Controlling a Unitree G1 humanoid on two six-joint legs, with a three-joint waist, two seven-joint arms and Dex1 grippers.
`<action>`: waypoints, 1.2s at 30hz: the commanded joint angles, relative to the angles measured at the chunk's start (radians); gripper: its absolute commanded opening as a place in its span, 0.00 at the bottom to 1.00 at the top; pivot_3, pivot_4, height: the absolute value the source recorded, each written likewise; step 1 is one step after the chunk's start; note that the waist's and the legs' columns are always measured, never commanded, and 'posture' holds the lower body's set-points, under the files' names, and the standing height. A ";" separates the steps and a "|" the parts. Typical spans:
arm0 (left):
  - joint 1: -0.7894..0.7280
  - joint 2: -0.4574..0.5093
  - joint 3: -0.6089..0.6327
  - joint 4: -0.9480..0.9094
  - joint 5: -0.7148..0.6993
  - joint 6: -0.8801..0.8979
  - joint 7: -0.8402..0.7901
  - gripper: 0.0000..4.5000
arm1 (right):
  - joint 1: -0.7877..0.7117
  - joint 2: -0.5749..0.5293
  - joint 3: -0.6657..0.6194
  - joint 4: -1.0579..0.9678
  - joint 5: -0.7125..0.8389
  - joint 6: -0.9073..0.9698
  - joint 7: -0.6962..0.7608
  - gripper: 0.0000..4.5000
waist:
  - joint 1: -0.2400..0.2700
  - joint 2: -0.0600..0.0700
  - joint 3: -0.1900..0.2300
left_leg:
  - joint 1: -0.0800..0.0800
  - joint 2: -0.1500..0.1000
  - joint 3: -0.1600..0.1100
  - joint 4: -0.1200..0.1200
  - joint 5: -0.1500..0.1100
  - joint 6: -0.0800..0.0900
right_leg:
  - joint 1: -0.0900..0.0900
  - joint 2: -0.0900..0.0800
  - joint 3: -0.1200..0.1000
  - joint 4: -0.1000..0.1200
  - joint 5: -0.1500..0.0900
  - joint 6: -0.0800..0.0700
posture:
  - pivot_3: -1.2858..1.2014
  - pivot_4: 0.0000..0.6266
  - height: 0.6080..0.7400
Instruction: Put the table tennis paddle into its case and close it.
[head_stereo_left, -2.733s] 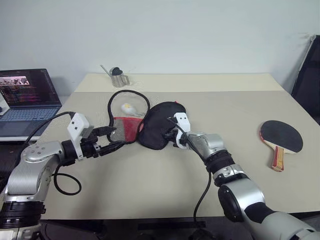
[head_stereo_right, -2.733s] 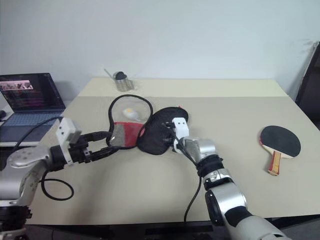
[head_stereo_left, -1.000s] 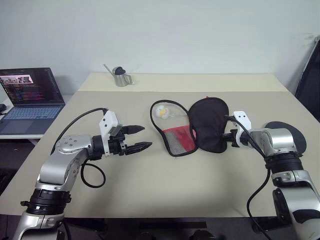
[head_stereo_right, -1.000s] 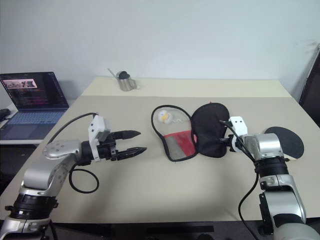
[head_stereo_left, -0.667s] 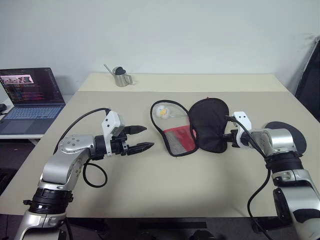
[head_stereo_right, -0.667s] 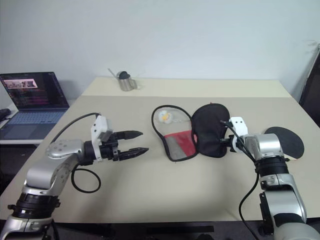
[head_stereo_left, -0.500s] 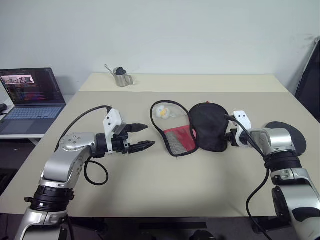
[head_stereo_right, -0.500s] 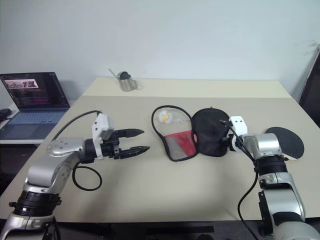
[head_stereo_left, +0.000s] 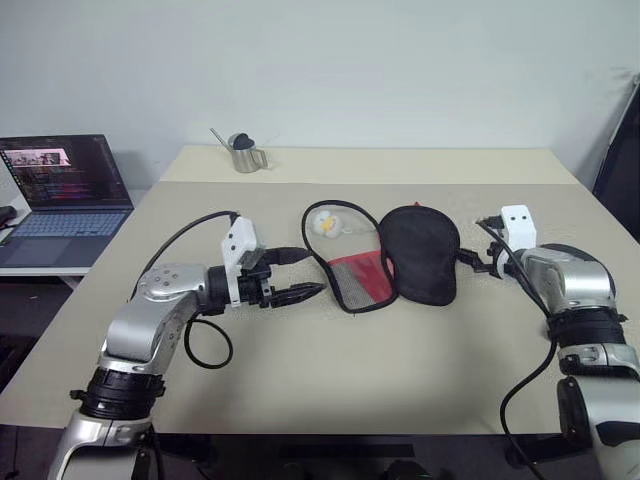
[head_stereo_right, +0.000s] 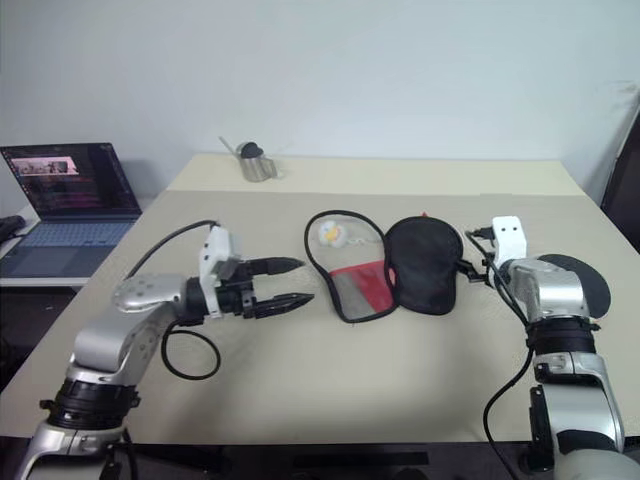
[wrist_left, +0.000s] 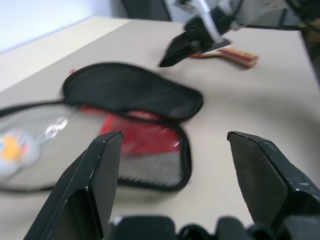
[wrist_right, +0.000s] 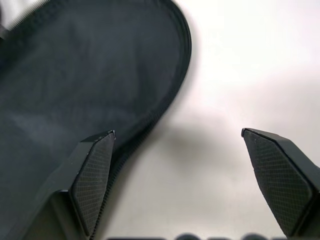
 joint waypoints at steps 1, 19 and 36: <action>-0.037 -0.003 -0.018 -0.011 0.016 -0.031 -0.013 0.81 | 0.040 -0.002 -0.033 -0.137 0.007 0.024 -0.037 0.99 | 0.000 0.000 0.000 | 0.000 0.000 0.000 0.000 0.000 0.000 | 0.000 0.000 0.000 0.000 0.000 0.000 | 0.52 0.24 1.00; -0.066 -0.062 -0.116 0.008 0.059 -0.090 -0.067 0.81 | 0.293 0.098 -0.349 -0.490 -0.074 0.238 -0.498 0.99 | 0.005 0.000 0.000 | 0.000 0.000 0.000 0.000 0.000 0.000 | 0.000 0.000 0.001 0.000 0.000 0.000 | 0.52 0.24 1.00; -0.075 -0.073 -0.115 0.056 0.084 -0.129 -0.096 0.81 | 0.369 0.169 -0.420 -0.461 -0.094 0.266 -0.584 0.99 | 0.004 0.000 0.000 | 0.000 0.000 0.001 0.000 0.000 0.000 | 0.000 0.001 0.001 0.000 0.000 0.000 | 0.52 0.24 1.00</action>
